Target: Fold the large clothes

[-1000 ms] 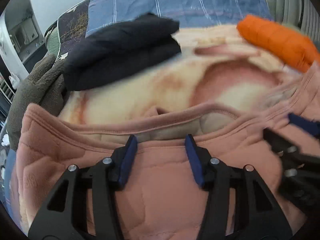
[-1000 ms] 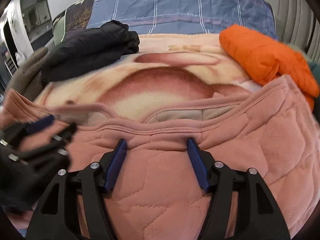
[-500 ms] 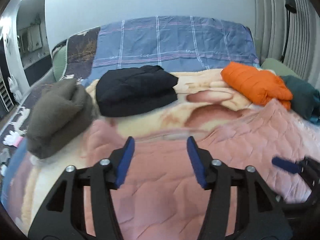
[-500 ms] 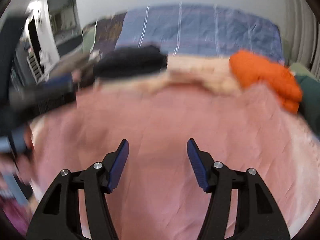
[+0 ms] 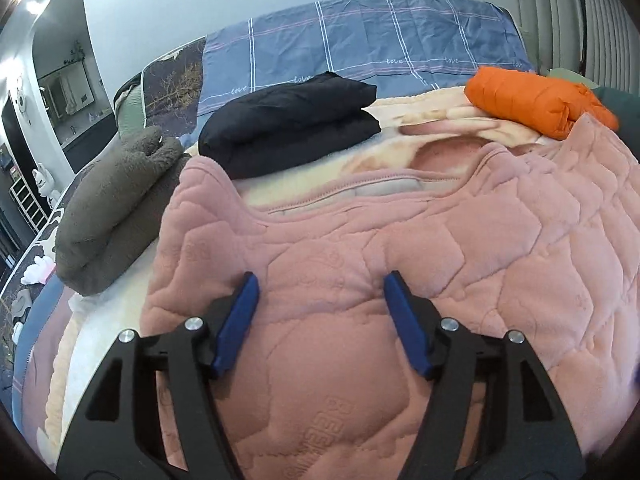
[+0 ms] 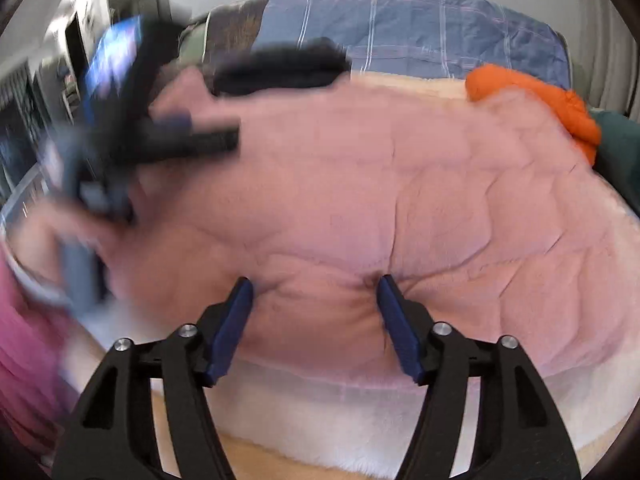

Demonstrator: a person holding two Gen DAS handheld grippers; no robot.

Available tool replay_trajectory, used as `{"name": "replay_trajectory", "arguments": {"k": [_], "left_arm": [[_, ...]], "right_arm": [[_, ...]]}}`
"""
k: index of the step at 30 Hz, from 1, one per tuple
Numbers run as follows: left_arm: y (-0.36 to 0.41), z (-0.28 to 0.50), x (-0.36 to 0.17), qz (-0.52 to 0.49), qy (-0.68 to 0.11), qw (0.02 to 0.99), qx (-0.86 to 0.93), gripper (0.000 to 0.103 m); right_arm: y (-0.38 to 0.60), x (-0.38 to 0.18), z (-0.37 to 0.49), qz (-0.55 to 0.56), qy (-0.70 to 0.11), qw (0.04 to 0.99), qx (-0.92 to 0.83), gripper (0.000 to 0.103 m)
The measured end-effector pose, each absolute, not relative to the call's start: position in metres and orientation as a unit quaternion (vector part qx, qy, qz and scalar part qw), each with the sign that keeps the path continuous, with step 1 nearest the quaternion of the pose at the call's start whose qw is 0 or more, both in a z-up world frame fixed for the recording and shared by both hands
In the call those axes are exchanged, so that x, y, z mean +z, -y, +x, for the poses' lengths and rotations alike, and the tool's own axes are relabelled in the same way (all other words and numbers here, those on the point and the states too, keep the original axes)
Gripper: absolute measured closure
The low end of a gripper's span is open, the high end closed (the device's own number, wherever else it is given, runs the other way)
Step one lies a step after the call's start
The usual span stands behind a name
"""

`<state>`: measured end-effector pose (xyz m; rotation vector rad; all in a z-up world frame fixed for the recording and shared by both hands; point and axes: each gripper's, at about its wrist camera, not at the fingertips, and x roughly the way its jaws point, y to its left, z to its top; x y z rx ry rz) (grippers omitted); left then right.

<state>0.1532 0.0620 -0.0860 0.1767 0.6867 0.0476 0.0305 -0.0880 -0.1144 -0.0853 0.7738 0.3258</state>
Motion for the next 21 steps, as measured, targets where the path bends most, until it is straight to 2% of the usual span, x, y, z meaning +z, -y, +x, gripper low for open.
{"name": "replay_trajectory", "arguments": {"k": [4,8,11,12,14,18,21], "left_arm": [[-0.062,0.150,-0.089,0.084,-0.333,0.939,0.016,0.036],[-0.064,0.149,-0.089,0.065,-0.336,0.940,0.004,0.036],[-0.063,0.148,-0.090,0.068,-0.335,0.940,0.005,0.036],[-0.063,0.147,-0.090,0.066,-0.335,0.940,0.004,0.035],[-0.063,0.147,-0.089,0.062,-0.333,0.941,-0.001,0.035],[-0.065,0.147,-0.088,0.057,-0.335,0.941,-0.002,0.035],[-0.078,0.141,-0.073,0.015,-0.337,0.941,-0.028,0.035]], "right_arm": [[0.105,-0.088,0.019,-0.003,-0.363,0.916,0.170,0.037],[0.150,-0.046,0.009,-0.003,-0.280,0.957,0.071,0.036],[0.200,-0.069,0.026,0.058,-0.332,0.942,-0.004,0.036],[0.220,-0.092,0.038,0.082,-0.368,0.926,-0.020,0.037],[0.231,-0.116,0.040,0.097,-0.372,0.923,0.012,0.034],[0.198,-0.094,0.030,0.015,-0.375,0.927,-0.029,0.033],[0.208,-0.065,0.020,0.077,-0.359,0.930,0.007,0.033]]}}
